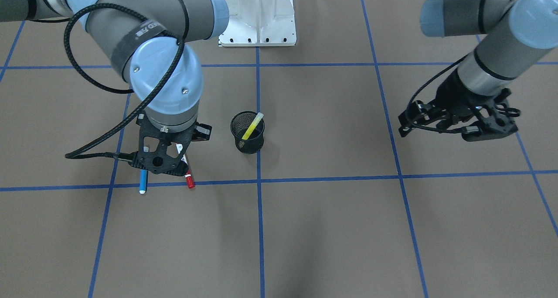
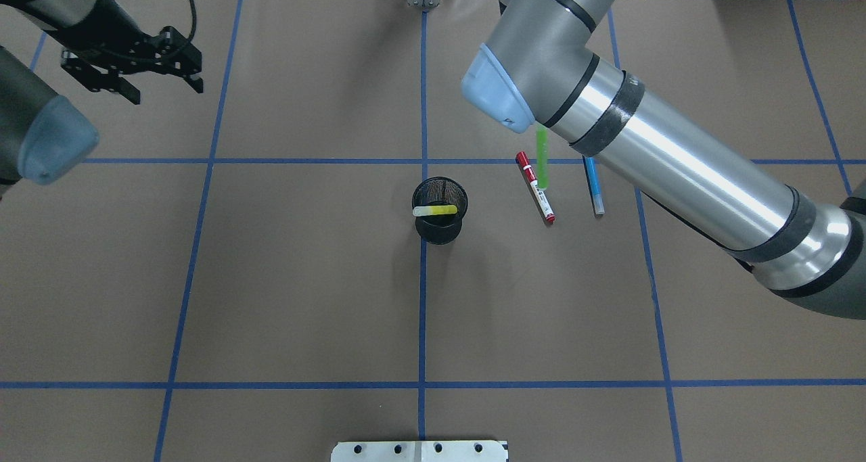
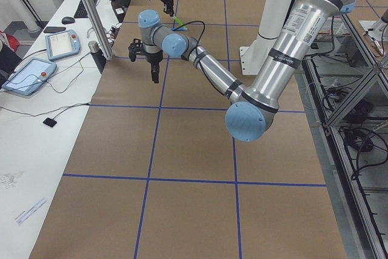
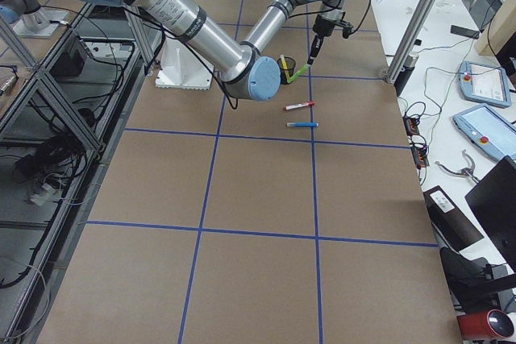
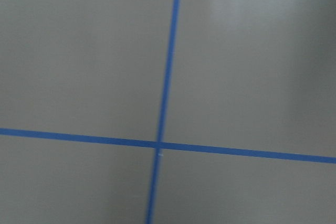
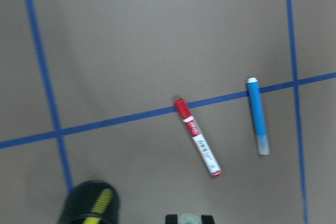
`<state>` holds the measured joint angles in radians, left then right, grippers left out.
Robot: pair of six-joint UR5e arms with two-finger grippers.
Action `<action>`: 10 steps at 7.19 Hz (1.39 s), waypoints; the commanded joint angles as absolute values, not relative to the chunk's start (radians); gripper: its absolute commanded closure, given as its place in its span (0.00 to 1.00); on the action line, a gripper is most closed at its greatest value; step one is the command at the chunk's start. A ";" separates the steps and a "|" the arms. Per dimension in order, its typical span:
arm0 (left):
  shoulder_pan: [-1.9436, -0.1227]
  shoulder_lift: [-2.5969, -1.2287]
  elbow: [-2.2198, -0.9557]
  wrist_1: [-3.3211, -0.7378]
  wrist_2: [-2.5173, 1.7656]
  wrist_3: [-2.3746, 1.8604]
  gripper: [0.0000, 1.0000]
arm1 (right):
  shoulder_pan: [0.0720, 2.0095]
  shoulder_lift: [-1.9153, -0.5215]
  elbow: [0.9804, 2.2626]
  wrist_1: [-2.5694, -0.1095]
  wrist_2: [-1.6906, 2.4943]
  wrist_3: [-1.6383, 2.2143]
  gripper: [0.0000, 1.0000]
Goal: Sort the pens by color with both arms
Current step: 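Lay the green highlighter beside the red marker while the left gripper moves to the cup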
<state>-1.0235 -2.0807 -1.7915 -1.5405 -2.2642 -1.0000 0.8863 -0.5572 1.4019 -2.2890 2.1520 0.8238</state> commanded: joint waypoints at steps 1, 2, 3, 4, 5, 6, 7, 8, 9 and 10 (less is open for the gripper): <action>-0.855 -2.098 -1.775 -1.813 -2.146 -1.344 0.01 | 0.948 -0.574 1.301 -2.326 2.271 0.679 0.76; -0.748 -2.102 -1.766 -1.919 -2.011 -1.479 0.01 | 0.960 -0.586 1.264 -2.237 2.308 0.584 0.76; -0.679 -2.103 -1.752 -1.996 -1.921 -1.567 0.01 | 0.960 -0.604 1.232 -2.123 2.360 0.575 0.76; -0.611 -2.109 -1.744 -2.056 -1.819 -1.656 0.01 | 0.969 -0.636 1.230 -1.989 2.403 0.577 0.76; -0.536 -2.120 -1.734 -2.106 -1.711 -1.748 0.01 | 0.974 -0.652 1.230 -1.938 2.464 0.587 0.76; -0.476 -2.144 -1.698 -2.143 -1.627 -1.826 0.01 | 0.976 -0.652 1.230 -1.937 2.506 0.604 0.76; -0.447 -2.152 -1.678 -2.175 -1.584 -1.876 0.01 | 0.974 -0.653 1.230 -1.933 2.540 0.603 0.76; -0.410 -2.158 -1.677 -2.178 -1.536 -1.909 0.01 | 0.966 -0.653 1.229 -1.934 2.590 0.598 0.76; -0.405 -2.167 -1.677 -2.177 -1.531 -1.911 0.01 | 0.950 -0.653 1.214 -1.933 2.600 0.591 0.76; -0.403 -2.175 -1.675 -2.172 -1.529 -1.914 0.03 | 0.943 -0.641 1.151 -1.915 2.600 0.540 0.75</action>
